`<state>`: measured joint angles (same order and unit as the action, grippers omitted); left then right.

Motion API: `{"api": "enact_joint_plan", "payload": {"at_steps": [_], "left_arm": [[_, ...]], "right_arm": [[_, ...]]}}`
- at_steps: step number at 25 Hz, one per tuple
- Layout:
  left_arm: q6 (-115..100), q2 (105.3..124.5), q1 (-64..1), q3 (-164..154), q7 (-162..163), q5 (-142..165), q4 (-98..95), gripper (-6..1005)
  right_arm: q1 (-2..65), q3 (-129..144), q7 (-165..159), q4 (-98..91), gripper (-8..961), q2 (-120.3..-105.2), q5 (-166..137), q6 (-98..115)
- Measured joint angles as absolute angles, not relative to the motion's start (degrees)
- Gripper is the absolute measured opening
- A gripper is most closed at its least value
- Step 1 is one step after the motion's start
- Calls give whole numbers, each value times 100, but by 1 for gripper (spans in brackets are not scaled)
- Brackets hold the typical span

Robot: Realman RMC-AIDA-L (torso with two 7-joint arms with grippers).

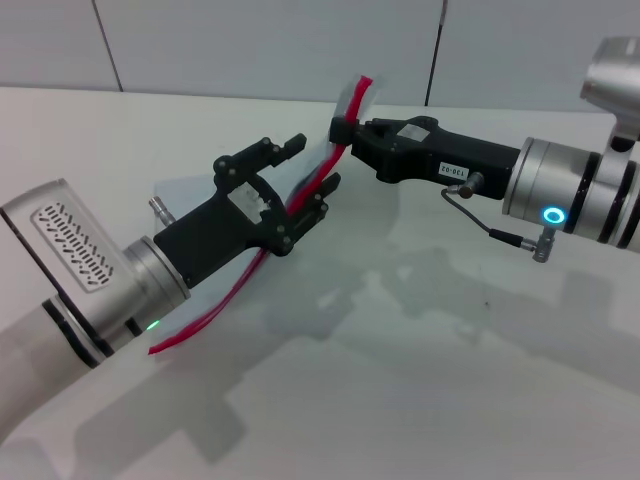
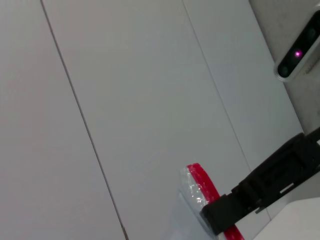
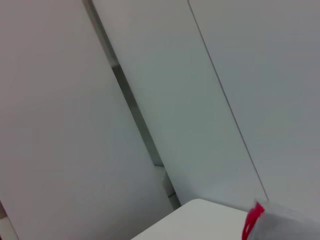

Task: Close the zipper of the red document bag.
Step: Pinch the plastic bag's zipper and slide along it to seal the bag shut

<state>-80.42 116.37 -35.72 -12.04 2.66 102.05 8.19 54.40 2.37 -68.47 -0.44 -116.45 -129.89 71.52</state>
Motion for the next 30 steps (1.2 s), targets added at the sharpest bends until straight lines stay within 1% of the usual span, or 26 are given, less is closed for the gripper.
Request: {"api": "enact_joint_plan", "payload": {"at_steps": [3,10,21,27,30], "left_arm": [[-8042,11637,-3565,-1204,151,10204,846,576],[-8042,11642,-3552,-1204,-83,10202,898,362],[-8042,11646,-3541,-1204,-99,10204,906,108],[-8042,11646,-3541,-1204,-102,10206,906,79],[-8043,11645,-3533,-1202,-98,10205,906,80]], "right_arm": [[5440,237,-6848,-44,14,-11647,-12981,7143],[5440,237,-6856,-35,15,-11653,-12976,7135],[5442,237,-6856,-35,15,-11654,-12997,7128],[5428,236,-6843,-42,15,-11654,-12992,7122],[5356,170,-6819,-88,15,-11650,-12927,7119]]}}
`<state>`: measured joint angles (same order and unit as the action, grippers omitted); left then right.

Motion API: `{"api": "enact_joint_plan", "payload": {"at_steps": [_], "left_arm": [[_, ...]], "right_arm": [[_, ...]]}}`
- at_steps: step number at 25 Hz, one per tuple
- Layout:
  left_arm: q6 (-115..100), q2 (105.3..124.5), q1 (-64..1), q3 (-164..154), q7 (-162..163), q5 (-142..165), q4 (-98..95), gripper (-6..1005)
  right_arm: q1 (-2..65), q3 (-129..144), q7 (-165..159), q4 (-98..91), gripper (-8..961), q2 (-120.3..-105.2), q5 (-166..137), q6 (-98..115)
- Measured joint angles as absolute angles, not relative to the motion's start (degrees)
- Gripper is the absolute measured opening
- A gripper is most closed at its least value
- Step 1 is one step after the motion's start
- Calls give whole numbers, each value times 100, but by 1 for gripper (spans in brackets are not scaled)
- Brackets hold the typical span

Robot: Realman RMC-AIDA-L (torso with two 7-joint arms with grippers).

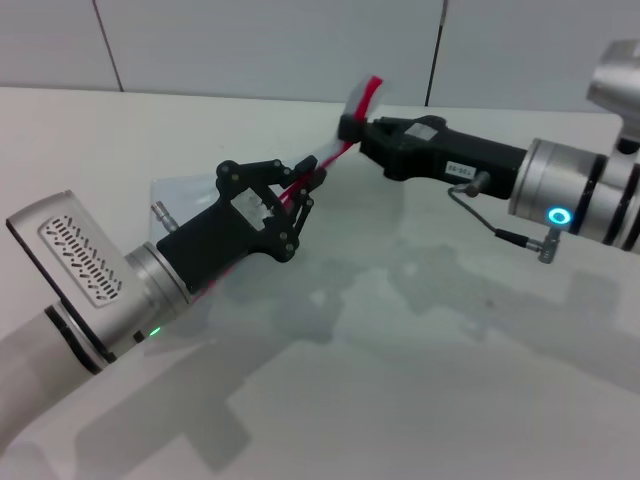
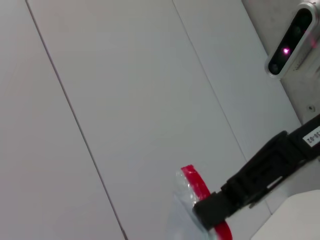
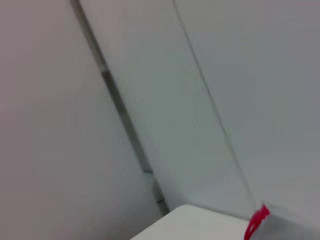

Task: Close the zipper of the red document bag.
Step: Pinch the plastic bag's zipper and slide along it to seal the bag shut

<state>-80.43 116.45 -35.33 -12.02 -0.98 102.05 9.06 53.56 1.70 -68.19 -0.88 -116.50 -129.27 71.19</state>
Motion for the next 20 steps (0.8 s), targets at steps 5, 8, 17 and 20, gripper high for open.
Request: {"api": "enact_joint_plan", "payload": {"at_steps": [5,8,17,20], "left_arm": [[-8025,11640,-3515,-1195,-87,10204,905,82],[-7985,11639,-3507,-1195,-79,10203,905,83],[-7965,11626,-3470,-1195,-57,10199,900,86],[-7963,11626,-3457,-1195,-55,10195,896,87]], "right_arm": [[5089,124,-6845,-370,16,-11617,-12566,7143],[4842,120,-6927,-650,16,-11602,-12247,7174],[4100,111,-7072,-1206,16,-11601,-11345,7126],[3980,95,-7079,-1263,16,-11601,-11213,7068]]}}
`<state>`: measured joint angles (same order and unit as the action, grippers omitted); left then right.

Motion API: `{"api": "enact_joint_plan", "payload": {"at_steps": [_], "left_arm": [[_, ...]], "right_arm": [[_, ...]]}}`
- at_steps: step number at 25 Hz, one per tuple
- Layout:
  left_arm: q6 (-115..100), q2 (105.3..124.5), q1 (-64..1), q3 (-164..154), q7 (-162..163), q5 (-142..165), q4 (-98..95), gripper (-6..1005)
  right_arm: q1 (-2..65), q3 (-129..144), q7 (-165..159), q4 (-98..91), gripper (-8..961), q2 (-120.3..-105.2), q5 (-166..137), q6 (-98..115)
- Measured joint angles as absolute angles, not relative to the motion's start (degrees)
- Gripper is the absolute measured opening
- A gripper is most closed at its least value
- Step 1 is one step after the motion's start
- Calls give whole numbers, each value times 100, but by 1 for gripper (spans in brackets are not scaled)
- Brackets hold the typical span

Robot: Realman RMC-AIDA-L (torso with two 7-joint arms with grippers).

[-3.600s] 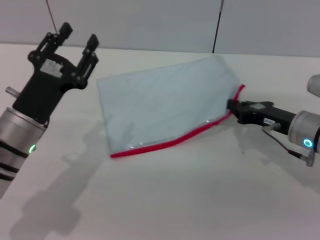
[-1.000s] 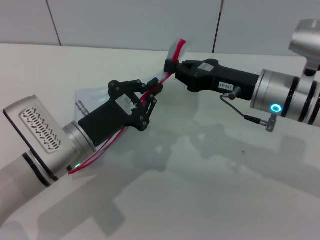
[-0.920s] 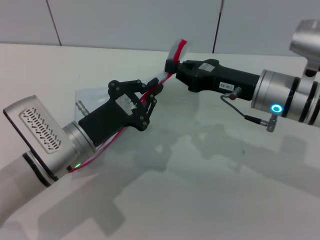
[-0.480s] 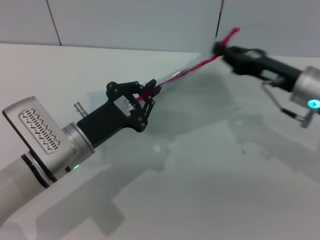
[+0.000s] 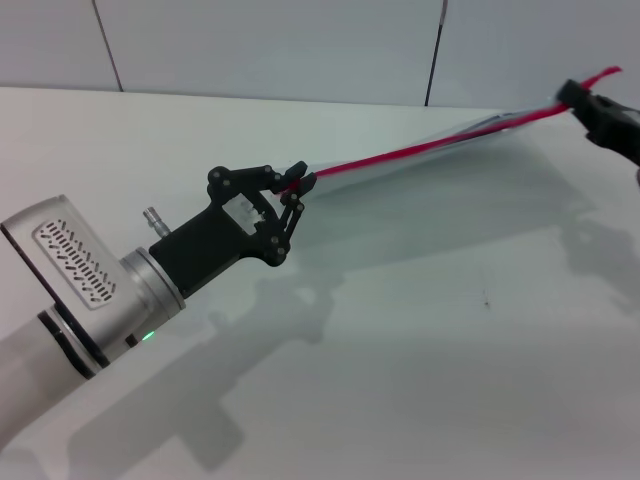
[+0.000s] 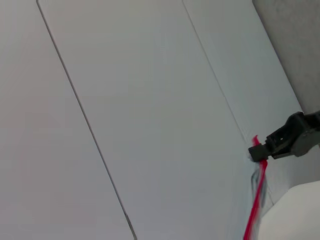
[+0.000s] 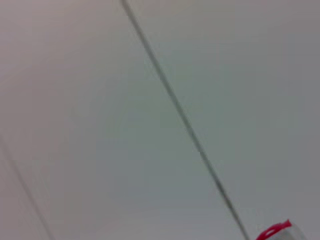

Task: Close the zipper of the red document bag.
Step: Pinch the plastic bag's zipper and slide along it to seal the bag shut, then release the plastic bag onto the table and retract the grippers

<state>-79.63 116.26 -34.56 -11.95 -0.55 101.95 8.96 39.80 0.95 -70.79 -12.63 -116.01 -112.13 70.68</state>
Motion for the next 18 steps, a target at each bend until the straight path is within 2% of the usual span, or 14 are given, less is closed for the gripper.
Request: {"api": "enact_joint_plan", "payload": {"at_steps": [12,17,18], "left_arm": [[-7964,11629,-3414,-1114,-42,10086,886,91],[-8005,11629,-3362,-1099,5,9855,910,93],[-8020,11629,-3357,-1099,27,9784,922,165]], "right_arm": [[3824,52,-6649,-1243,17,-11631,-11150,6994],[3650,-237,-5463,-885,191,-11650,-10984,7584],[3603,-281,-5203,-803,226,-11653,-10935,7725]]}}
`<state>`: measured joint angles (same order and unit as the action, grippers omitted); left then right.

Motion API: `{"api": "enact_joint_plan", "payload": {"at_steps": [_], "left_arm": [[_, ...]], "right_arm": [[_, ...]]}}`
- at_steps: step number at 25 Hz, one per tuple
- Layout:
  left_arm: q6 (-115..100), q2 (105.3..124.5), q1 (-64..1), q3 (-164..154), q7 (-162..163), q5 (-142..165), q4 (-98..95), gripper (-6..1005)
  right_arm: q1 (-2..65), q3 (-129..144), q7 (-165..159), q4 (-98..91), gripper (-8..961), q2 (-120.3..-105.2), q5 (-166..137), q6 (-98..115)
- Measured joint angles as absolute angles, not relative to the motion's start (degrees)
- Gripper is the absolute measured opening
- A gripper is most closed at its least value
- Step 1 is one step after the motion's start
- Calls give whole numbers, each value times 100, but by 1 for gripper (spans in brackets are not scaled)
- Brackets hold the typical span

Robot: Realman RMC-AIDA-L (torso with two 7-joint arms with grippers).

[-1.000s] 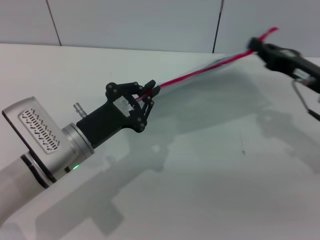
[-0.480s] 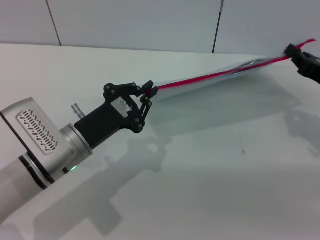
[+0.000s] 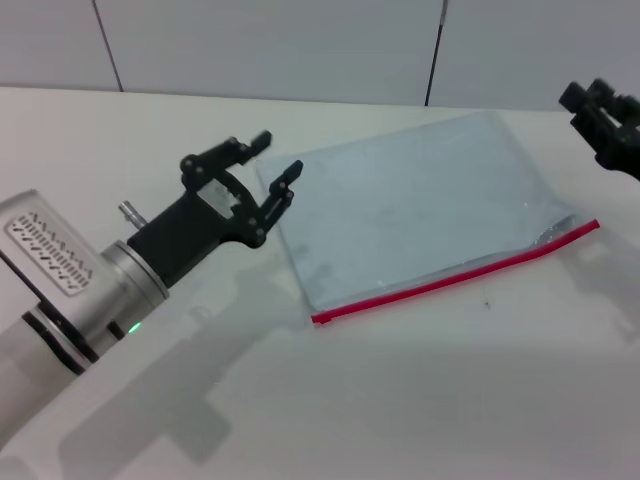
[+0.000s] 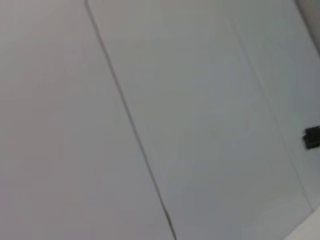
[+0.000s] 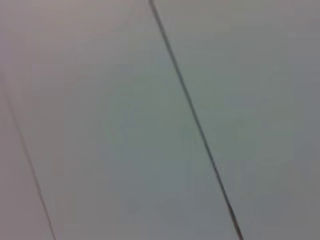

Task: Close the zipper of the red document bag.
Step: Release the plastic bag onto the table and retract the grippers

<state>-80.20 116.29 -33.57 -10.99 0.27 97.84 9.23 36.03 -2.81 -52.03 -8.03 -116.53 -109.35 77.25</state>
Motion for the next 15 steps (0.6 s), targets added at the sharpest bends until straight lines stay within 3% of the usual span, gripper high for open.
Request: {"api": "enact_joint_plan", "payload": {"at_steps": [2,8,10,15], "left_arm": [[-8039,11627,-3335,-1098,118,9651,942,309],[-8136,11620,-3292,-1046,361,9362,937,551],[-8183,11620,-3269,-951,444,9235,946,585],[-8307,11606,-3216,-808,755,9104,925,667]], "right_arm": [[3503,-401,-4544,-579,297,-11656,-10862,8075],[3237,-928,-2539,191,523,-11680,-10841,8459],[3156,-1178,-1840,492,603,-11698,-10753,8433],[3001,-1324,-552,1151,603,-11716,-10114,8372]]}}
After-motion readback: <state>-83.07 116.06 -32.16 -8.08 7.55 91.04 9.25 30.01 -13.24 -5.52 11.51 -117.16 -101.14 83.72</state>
